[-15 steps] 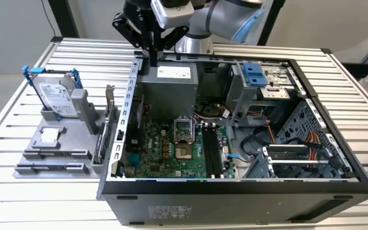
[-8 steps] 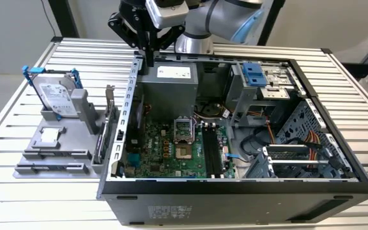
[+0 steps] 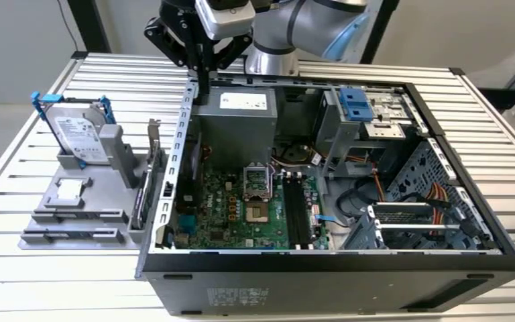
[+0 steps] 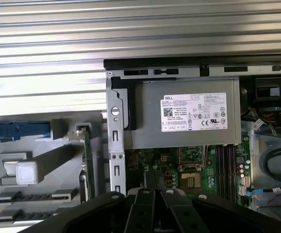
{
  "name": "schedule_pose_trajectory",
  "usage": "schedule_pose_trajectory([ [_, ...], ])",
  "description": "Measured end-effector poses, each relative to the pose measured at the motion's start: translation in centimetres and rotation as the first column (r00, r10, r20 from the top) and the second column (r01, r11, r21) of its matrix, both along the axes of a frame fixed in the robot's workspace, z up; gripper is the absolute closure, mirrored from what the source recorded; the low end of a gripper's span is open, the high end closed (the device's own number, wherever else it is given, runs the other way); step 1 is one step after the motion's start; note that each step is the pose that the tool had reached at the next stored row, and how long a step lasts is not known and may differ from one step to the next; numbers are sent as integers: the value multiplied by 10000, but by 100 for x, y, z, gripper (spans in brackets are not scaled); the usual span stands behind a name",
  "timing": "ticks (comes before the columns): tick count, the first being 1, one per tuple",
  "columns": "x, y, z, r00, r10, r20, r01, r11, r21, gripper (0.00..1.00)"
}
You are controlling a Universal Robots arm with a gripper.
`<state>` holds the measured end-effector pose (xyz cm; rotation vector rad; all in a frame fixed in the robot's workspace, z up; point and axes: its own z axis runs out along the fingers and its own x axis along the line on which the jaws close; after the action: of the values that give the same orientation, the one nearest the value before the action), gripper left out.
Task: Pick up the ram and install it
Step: 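Reach for the ram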
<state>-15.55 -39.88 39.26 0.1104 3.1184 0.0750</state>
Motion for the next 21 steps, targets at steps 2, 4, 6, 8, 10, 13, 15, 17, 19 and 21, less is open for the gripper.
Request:
schedule_pose_trajectory([
  [2, -19, 0, 0, 10000, 1, 0, -1, 10000, -1, 100],
  [4, -39, 0, 0, 10000, 0, 0, 0, 10000, 0, 100],
  [6, -58, 0, 0, 10000, 0, 0, 0, 10000, -1, 100],
  [8, -77, 0, 0, 10000, 0, -1, 0, 10000, -1, 100],
  [10, -95, 0, 0, 10000, 0, 0, 0, 10000, 0, 100],
  [13, -121, 0, 0, 10000, 0, 0, 0, 10000, 0, 100],
  [15, -137, 0, 0, 10000, 0, 1, 0, 10000, 0, 100],
  [17, -153, 0, 0, 10000, 0, 0, 0, 10000, 0, 100],
  [19, -170, 0, 0, 10000, 0, 0, 0, 10000, 0, 100],
  [21, -186, 0, 0, 10000, 0, 0, 0, 10000, 0, 100],
])
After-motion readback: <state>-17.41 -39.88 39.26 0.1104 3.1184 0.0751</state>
